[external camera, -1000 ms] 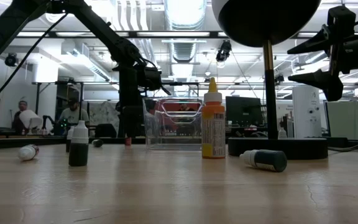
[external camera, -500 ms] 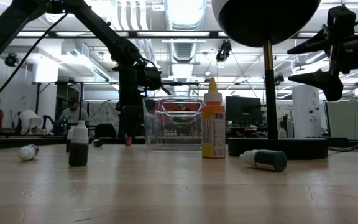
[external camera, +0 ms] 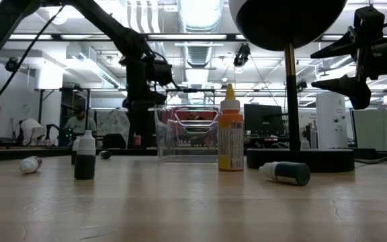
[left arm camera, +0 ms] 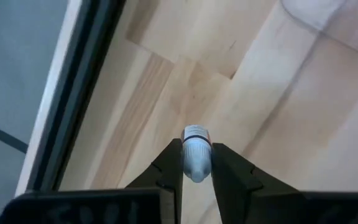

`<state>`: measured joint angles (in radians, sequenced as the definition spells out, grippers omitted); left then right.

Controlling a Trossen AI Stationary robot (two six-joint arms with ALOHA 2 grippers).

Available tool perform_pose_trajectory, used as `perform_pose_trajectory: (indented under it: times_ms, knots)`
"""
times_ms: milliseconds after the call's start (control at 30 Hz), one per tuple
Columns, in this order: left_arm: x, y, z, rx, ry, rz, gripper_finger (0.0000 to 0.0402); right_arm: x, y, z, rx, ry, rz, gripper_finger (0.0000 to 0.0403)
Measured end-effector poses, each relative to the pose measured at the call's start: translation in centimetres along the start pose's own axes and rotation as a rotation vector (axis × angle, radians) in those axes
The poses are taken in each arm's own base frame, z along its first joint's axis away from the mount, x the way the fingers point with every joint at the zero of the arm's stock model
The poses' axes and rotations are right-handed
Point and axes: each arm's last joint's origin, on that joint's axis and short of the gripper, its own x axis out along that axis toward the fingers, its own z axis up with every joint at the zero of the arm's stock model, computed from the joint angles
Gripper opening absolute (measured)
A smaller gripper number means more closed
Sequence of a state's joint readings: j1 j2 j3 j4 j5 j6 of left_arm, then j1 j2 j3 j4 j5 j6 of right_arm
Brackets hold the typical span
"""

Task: Pick & Place food coloring
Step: Put the small orange food coloring bottle into the transparent bin

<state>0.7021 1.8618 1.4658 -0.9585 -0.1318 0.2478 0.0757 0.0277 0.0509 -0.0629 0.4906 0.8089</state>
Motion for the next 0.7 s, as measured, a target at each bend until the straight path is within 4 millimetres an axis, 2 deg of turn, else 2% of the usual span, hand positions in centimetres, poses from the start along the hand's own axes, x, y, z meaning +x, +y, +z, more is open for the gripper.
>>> perform_pose_trajectory:
  times_ms: [333,533,700]
  knots:
    - [-6.7,-0.2,-1.1,-0.046,-0.027,-0.003,0.0042,0.0,0.0,0.0,0.0,0.001,0.0,0.0302]
    - [-10.0,-1.8,-2.7,-0.05,-0.076,-0.008,0.0042,0.0,0.0,0.0,0.0,0.0,0.0,0.0302]
    - [-11.9,-3.4,-4.1,-0.02,-0.063,-0.024,0.0042,0.0,0.0,0.0,0.0,0.001,0.0,0.0302]
